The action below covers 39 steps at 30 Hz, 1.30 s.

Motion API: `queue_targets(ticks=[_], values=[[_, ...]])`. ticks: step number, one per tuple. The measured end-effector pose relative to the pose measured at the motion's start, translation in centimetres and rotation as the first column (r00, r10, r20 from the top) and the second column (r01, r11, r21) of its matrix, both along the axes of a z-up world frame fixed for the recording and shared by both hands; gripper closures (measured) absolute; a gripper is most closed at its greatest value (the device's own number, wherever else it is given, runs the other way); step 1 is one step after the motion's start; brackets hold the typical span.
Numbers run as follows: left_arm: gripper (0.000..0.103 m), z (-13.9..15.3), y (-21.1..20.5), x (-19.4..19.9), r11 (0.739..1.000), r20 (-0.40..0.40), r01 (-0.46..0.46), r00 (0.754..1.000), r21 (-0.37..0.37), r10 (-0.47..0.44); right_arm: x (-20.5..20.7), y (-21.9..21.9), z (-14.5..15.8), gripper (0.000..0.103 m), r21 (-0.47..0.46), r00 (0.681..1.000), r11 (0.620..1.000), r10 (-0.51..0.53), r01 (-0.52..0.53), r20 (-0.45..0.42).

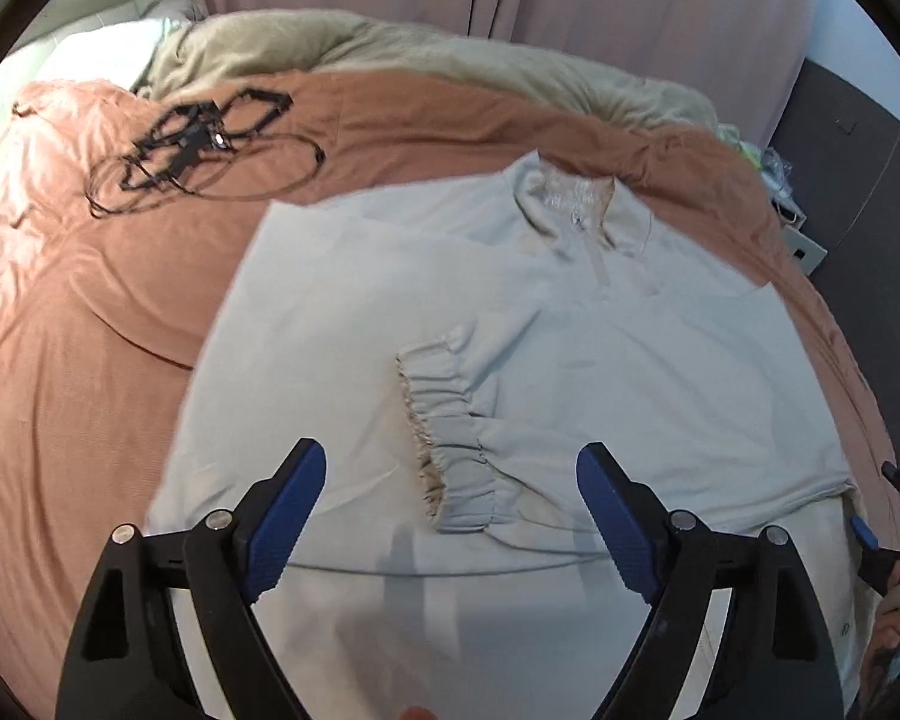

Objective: Fold large clothes

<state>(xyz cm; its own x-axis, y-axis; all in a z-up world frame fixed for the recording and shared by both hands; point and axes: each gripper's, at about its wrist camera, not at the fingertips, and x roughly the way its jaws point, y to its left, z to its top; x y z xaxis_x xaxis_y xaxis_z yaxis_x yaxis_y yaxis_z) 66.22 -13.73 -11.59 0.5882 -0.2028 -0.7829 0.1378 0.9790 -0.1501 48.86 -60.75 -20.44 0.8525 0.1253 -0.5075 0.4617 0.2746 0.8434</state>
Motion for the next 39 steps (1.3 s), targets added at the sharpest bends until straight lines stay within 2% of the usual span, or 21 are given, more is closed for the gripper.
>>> queue_targets(ticks=[1, 4, 8, 9, 11, 16, 20, 29, 34, 39], values=[[0.016, 0.7, 0.5, -0.7, 1.000, 0.012, -0.005, 1.000, 0.000, 0.005, -0.4, 0.4, 0.4, 0.025, -0.027, 1.000, 1.000, 0.006, -0.006, -0.012], [0.016, 2.6, 2.4, -2.9, 0.999, 0.026, -0.023, 0.999, -0.026, 0.023, -2.0, 1.3, 1.4, 0.024, -0.092, 0.999, 0.996, 0.014, -0.017, -0.029], [0.016, 4.6, 4.6, -6.4, 0.999, 0.049, -0.025, 0.998, -0.032, 0.027, -3.6, 2.2, 2.8, 0.023, -0.136, 0.998, 0.989, 0.063, -0.063, -0.003], [0.016, 5.1, 5.2, -7.5, 0.999, 0.060, -0.027, 0.998, -0.030, 0.029, -4.2, 2.6, 3.1, 0.022, -0.146, 0.996, 0.986, 0.082, -0.084, -0.019], [0.016, 5.8, 6.3, -9.4, 0.999, 0.077, -0.033, 0.996, -0.035, 0.035, -6.0, 3.5, 3.6, 0.014, -0.186, 0.996, 0.978, 0.087, -0.092, -0.033], [0.016, 7.1, 9.3, -14.1, 0.997, 0.112, -0.054, 0.992, -0.061, 0.061, -11.3, 5.9, 4.8, 0.013, -0.249, 0.991, 0.960, 0.130, -0.128, -0.005], [0.016, 8.3, 11.1, -18.3, 0.995, 0.143, -0.077, 0.986, -0.071, 0.087, -15.4, 7.4, 6.8, 0.013, -0.339, 0.985, 0.926, 0.173, -0.163, -0.001], [0.014, 9.6, 13.7, -27.3, 0.988, 0.166, -0.113, 0.978, -0.104, 0.129, -24.7, 8.7, 10.6, 0.013, -0.500, 0.973, 0.840, 0.227, -0.212, -0.031], [0.012, 9.5, 14.5, -31.4, 0.989, 0.181, -0.114, 0.975, -0.093, 0.130, -29.9, 8.3, 11.1, 0.013, -0.536, 0.975, 0.820, 0.222, -0.198, -0.022], [0.012, 8.5, 15.9, -34.4, 0.986, 0.196, -0.120, 0.970, -0.113, 0.141, -32.7, 7.6, 10.4, 0.013, -0.539, 0.975, 0.818, 0.217, -0.203, -0.037]])
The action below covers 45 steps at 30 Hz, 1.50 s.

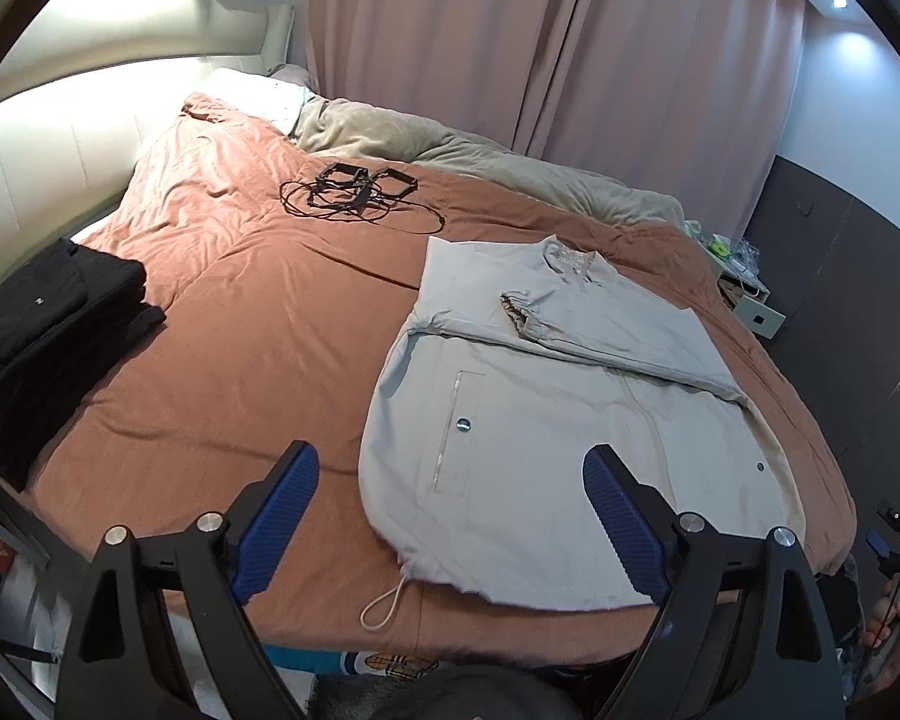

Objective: Fold large clothes

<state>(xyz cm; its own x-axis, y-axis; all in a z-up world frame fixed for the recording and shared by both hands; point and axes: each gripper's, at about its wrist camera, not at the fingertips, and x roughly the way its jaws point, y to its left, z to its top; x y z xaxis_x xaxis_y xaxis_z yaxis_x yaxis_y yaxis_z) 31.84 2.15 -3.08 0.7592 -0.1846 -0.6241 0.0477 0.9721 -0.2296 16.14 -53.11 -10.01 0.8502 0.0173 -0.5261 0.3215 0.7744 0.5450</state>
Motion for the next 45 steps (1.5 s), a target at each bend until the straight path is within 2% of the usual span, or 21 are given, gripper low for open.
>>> queue_targets(ticks=[9, 11, 13, 15, 21, 24, 27, 30, 33, 37, 39, 40, 42, 45], values=[[0.012, -4.2, 2.1, -1.1, 0.998, -0.065, -0.043, 0.997, -0.050, 0.040, -1.4, -1.2, -3.3, 0.016, 0.012, 0.996, 1.000, 0.027, -0.026, -0.085], [0.012, -5.4, 2.1, -0.5, 0.996, -0.090, -0.054, 0.995, -0.065, 0.048, -1.0, -1.7, -4.6, 0.025, 0.047, 0.994, 0.998, 0.046, -0.042, -0.099], [0.012, -6.7, 2.3, 0.1, 0.994, -0.113, -0.059, 0.992, -0.097, 0.048, -0.2, -1.8, -5.5, 0.028, 0.061, 0.992, 0.997, 0.061, -0.055, -0.109], [0.012, -8.0, 2.3, 0.9, 0.989, -0.129, -0.050, 0.991, -0.141, 0.032, 0.5, -2.0, -6.2, 0.028, 0.069, 0.991, 0.995, 0.073, -0.065, -0.115], [0.012, -11.4, 2.3, 4.3, 0.983, -0.199, -0.082, 0.979, -0.164, 0.048, 3.7, -2.5, -8.4, 0.029, 0.097, 0.986, 0.992, 0.094, -0.082, -0.135], [0.019, -13.0, 2.5, 6.2, 0.981, -0.232, -0.094, 0.971, -0.169, 0.053, 5.4, -3.0, -9.3, 0.029, 0.108, 0.984, 0.991, 0.098, -0.082, -0.148], [0.038, -14.4, 2.7, 7.9, 0.980, -0.262, -0.109, 0.963, -0.164, 0.063, 7.6, -3.7, -10.3, 0.029, 0.115, 0.980, 0.991, 0.095, -0.075, -0.177], [0.040, -15.9, 2.8, 9.7, 0.981, -0.289, -0.122, 0.955, -0.150, 0.075, 9.3, -4.5, -11.2, 0.033, 0.121, 0.975, 0.990, 0.093, -0.069, -0.202], [0.049, -17.1, 3.1, 11.1, 0.980, -0.319, -0.128, 0.945, -0.152, 0.074, 10.9, -5.0, -12.4, 0.038, 0.138, 0.967, 0.988, 0.099, -0.067, -0.235], [0.050, -18.3, 3.3, 12.1, 0.976, -0.336, -0.131, 0.939, -0.174, 0.066, 12.1, -5.3, -12.7, 0.038, 0.135, 0.968, 0.989, 0.098, -0.067, -0.233], [0.050, -18.3, 3.1, 12.0, 0.977, -0.336, -0.114, 0.941, -0.180, 0.047, 12.3, -5.7, -13.0, 0.038, 0.196, 0.971, 0.979, 0.103, -0.060, -0.216], [0.051, -18.3, 3.1, 11.9, 0.975, -0.339, -0.104, 0.940, -0.197, 0.032, 12.4, -5.9, -13.3, 0.038, 0.245, 0.973, 0.967, 0.117, -0.066, -0.200], [0.059, -18.5, 3.2, 11.5, 0.965, -0.353, -0.084, 0.936, -0.250, -0.010, 12.2, -5.7, -13.4, 0.042, 0.267, 0.970, 0.960, 0.143, -0.087, -0.195], [0.061, -18.9, 3.0, 10.4, 0.942, -0.362, -0.047, 0.929, -0.332, -0.081, 11.4, -4.8, -13.9, 0.045, 0.316, 0.961, 0.937, 0.214, -0.151, -0.177]])
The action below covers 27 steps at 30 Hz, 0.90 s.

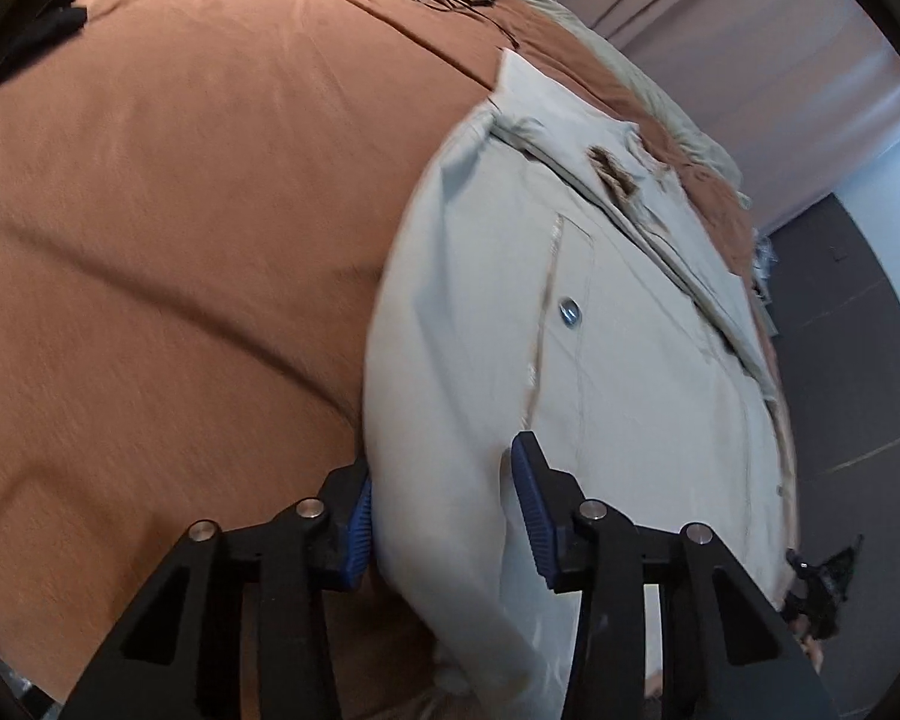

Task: Fold large clothes
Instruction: 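Grasp the jacket side edge with both tools and lift it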

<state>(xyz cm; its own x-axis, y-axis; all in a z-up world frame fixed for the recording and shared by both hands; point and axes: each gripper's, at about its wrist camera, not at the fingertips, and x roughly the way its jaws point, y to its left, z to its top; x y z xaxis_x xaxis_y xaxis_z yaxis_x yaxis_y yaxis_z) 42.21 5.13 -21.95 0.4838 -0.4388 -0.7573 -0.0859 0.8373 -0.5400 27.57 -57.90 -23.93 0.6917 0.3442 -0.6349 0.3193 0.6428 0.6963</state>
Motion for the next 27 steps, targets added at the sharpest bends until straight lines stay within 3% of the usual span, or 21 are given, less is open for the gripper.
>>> queue_targets(ticks=[4, 6, 8, 9, 10, 11, 15, 21, 27], values=[[0.062, -0.3, -0.6, -0.5, 1.000, 0.004, 0.012, 1.000, -0.029, -0.012, -0.9, 1.5, -0.6, 0.045, 0.044, 0.997, 0.997, 0.069, -0.070, 0.025], [0.069, -0.4, -0.8, -0.2, 1.000, -0.006, -0.004, 1.000, -0.026, 0.004, -0.7, 1.8, -0.8, 0.046, 0.043, 0.997, 0.997, 0.068, -0.069, 0.025], [0.077, -0.3, -1.2, -0.1, 1.000, -0.001, -0.004, 1.000, -0.019, 0.004, -0.1, 2.0, -0.8, 0.058, 0.048, 0.998, 0.997, 0.057, -0.058, 0.024], [0.086, -0.2, -1.3, 0.0, 1.000, -0.001, -0.003, 1.000, -0.026, 0.003, 0.3, 2.1, -0.9, 0.066, 0.050, 0.998, 0.997, 0.054, -0.055, 0.025], [0.088, -0.2, -1.3, 0.0, 0.999, -0.007, -0.015, 1.000, -0.032, 0.015, 0.8, 2.3, -1.2, 0.082, 0.054, 0.998, 0.997, 0.053, -0.054, 0.020], [0.090, 0.0, -1.2, -0.2, 0.999, -0.007, -0.027, 1.000, -0.040, 0.027, 1.2, 2.5, -1.6, 0.087, 0.069, 0.999, 0.996, 0.050, -0.050, 0.010], [0.095, 2.0, -0.7, -1.3, 0.997, 0.068, -0.036, 0.997, -0.071, 0.041, 0.9, 2.8, -0.7, 0.093, 0.087, 0.999, 0.996, 0.023, -0.027, 0.042], [0.096, 5.6, 0.4, -2.8, 0.991, 0.160, -0.025, 0.986, -0.128, 0.046, -1.2, 2.9, 3.8, 0.095, 0.114, 0.982, 0.993, 0.016, -0.038, 0.187], [0.097, 9.4, 1.7, -5.7, 0.982, 0.246, -0.004, 0.968, -0.189, 0.051, -3.7, 4.2, 7.4, 0.095, 0.104, 0.962, 0.992, 0.036, -0.066, 0.269]])
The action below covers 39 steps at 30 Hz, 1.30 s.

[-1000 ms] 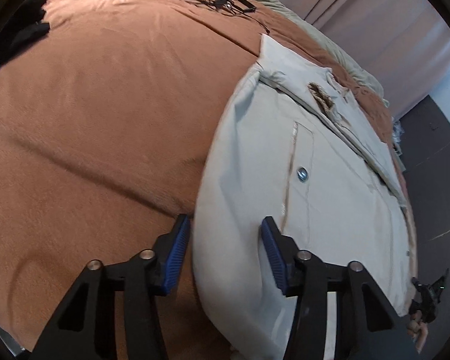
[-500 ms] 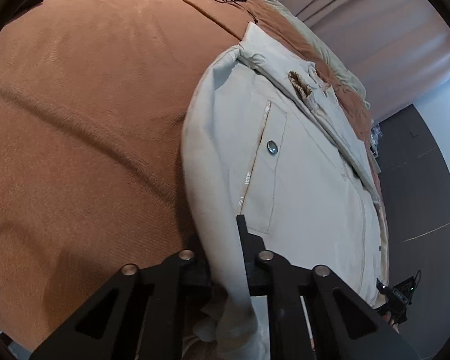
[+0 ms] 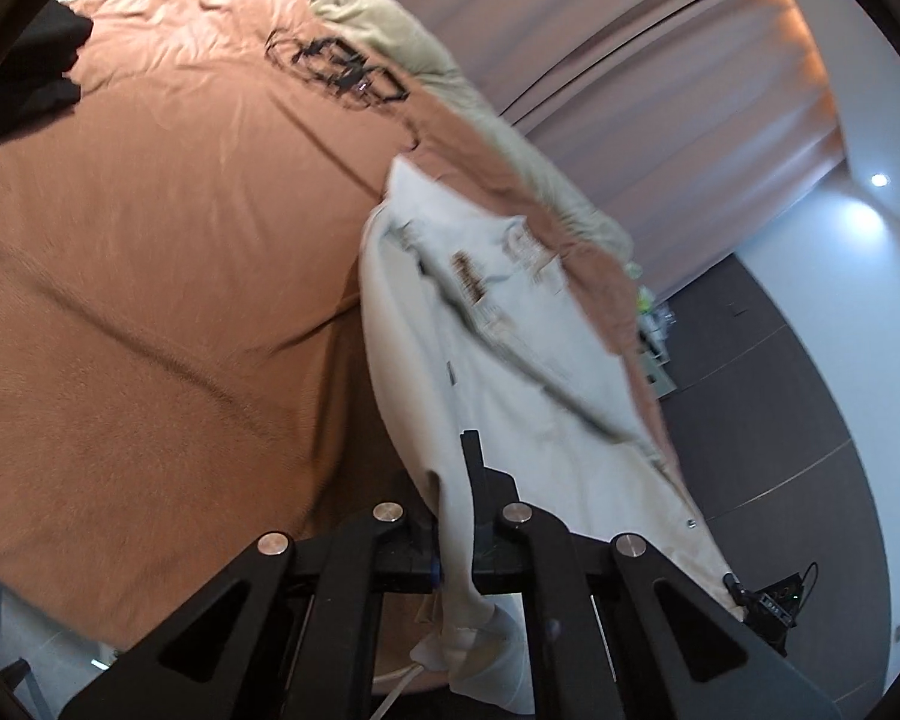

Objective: Fold large clothes

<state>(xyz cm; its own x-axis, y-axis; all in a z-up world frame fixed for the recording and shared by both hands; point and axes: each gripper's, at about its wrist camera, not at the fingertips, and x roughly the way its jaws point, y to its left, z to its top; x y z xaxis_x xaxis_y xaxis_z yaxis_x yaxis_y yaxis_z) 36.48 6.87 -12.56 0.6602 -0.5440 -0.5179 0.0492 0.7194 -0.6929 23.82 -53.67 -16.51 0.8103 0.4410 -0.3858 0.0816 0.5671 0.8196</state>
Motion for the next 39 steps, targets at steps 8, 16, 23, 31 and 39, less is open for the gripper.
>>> queue_targets(ticks=[8, 16, 23, 31, 39], values=[[0.097, 3.9, 1.7, -5.3, 0.998, 0.106, -0.016, 0.994, -0.056, 0.022, -3.7, 1.8, 4.8, 0.095, -0.044, 0.996, 0.999, 0.017, -0.013, 0.089], [0.097, 7.4, 2.9, -10.6, 0.996, 0.188, -0.029, 0.981, -0.085, 0.044, -8.9, 3.5, 8.7, 0.095, -0.073, 0.982, 0.997, 0.035, -0.022, 0.184], [0.097, 9.3, 4.3, -15.8, 0.993, 0.260, -0.041, 0.963, -0.114, 0.070, -12.7, 5.0, 11.7, 0.096, -0.108, 0.965, 0.993, 0.066, -0.040, 0.253], [0.097, 9.3, 6.2, -20.9, 0.987, 0.296, -0.057, 0.950, -0.153, 0.100, -16.4, 6.0, 13.4, 0.096, -0.134, 0.950, 0.989, 0.095, -0.057, 0.298], [0.097, 7.7, 7.3, -22.9, 0.982, 0.277, -0.057, 0.955, -0.182, 0.107, -18.3, 6.9, 13.0, 0.096, -0.155, 0.951, 0.986, 0.109, -0.066, 0.288]])
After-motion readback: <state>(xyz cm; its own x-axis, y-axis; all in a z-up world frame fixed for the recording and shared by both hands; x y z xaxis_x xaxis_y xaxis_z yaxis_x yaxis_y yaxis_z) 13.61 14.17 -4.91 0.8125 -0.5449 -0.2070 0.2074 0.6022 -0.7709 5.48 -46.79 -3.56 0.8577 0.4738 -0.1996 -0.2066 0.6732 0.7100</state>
